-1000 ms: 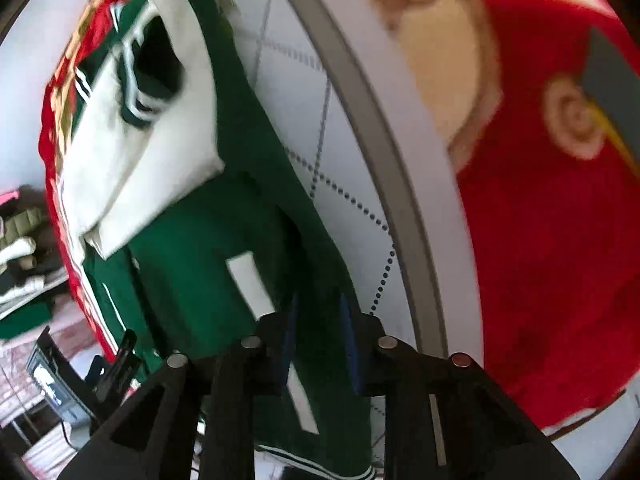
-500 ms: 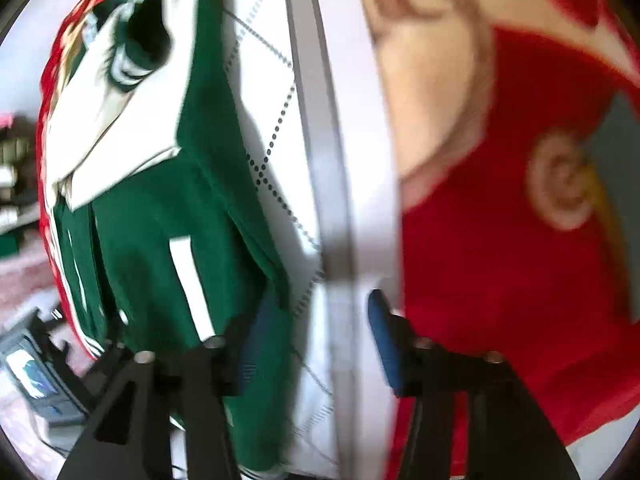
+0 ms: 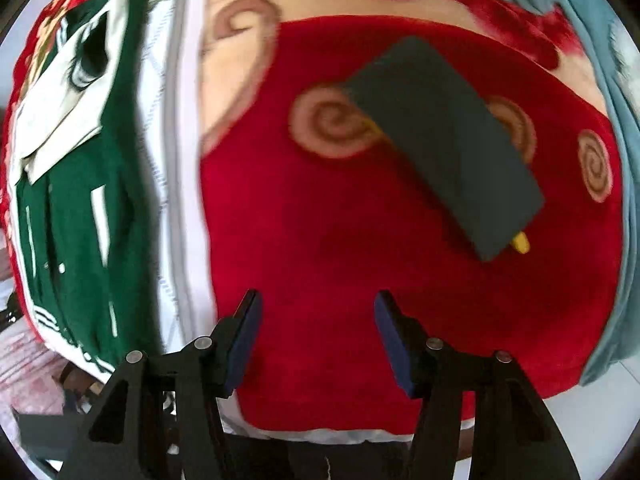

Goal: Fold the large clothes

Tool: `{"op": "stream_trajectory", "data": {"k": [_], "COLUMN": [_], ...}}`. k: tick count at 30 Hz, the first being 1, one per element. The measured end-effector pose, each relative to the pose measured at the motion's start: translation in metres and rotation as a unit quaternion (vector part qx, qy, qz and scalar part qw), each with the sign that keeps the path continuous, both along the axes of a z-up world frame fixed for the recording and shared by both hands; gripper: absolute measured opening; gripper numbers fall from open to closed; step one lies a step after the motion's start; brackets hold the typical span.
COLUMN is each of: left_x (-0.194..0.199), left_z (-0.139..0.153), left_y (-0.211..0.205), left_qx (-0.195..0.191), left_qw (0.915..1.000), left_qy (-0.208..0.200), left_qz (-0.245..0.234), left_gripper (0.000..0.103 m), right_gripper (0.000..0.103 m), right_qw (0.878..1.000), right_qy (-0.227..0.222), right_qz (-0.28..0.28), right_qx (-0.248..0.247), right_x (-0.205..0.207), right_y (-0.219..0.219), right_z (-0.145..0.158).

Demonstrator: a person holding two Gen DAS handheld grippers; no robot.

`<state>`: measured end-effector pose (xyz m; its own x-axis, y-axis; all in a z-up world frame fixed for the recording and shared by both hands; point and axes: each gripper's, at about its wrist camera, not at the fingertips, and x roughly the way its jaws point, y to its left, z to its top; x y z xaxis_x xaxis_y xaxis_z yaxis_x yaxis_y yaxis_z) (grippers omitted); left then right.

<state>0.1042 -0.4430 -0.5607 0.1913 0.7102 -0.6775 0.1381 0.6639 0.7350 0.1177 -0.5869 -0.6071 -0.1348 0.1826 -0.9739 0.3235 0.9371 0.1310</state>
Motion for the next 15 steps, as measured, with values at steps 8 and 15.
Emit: {"op": "stream_trajectory", "data": {"k": [8, 15], "left_x": [0.045, 0.071], "left_z": [-0.038, -0.035], "left_y": [0.031, 0.067], "left_qx": [0.048, 0.054], "left_qw": [0.9963, 0.9912], "left_qy": [-0.006, -0.024], "left_qz": [0.071, 0.118], "left_gripper": [0.103, 0.103], "right_gripper": [0.060, 0.060], "right_qw": [1.000, 1.000], "right_qy": [-0.007, -0.013], "right_qz": [-0.009, -0.011], "right_qx": [-0.003, 0.018], "right_x": [0.010, 0.029], "right_y": [-0.016, -0.008], "right_z": [0.001, -0.010]}}
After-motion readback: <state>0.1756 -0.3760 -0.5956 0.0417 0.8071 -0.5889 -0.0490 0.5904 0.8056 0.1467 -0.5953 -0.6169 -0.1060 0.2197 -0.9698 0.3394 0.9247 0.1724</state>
